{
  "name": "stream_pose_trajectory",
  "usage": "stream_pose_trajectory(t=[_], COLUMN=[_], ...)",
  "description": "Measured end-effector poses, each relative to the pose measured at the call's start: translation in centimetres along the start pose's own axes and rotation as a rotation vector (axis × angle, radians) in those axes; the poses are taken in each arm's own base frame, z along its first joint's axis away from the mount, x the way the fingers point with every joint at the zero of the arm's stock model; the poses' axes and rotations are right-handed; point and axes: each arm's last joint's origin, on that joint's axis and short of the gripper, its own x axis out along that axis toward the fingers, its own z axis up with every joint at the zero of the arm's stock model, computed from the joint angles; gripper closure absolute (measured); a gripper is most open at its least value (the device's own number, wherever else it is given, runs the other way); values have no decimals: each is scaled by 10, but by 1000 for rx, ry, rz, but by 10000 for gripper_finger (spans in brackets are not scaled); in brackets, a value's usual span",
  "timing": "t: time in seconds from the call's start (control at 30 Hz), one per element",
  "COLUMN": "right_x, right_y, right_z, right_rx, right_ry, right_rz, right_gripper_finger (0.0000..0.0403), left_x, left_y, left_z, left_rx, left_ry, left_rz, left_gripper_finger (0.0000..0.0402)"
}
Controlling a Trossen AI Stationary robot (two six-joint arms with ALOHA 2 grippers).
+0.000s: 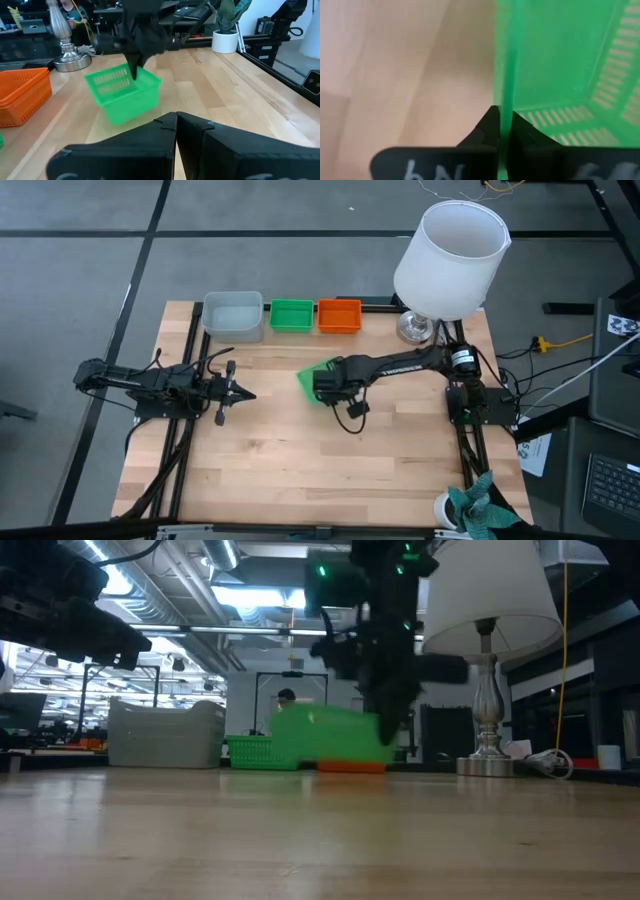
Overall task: Stack baskets by color
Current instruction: Stack the green bin into the top green bin
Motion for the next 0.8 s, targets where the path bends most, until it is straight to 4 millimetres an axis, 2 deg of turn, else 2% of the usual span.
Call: stream_pose_trajectory(t=[0.2, 0.43, 0.6, 0.8], right_x=[-41, -79, -100, -132], right_y=[-30, -102, -158, -211], right_z=[17, 28, 15, -15], right_rx=[-34, 77, 174, 232], right_ry=[-130, -526, -794, -1008], right_rz=[-167, -436, -674, -700], right_gripper_finger=[401, 401, 402, 402], left_x=[0, 0, 0, 0], left_y=[0, 0, 0, 0], left_z=[0, 0, 0, 0], left_rx=[0, -4, -5, -5], left_ry=[0, -1, -1, -1], left_rz=[0, 0, 0, 0], left_gripper_finger=[401, 401, 401, 401])
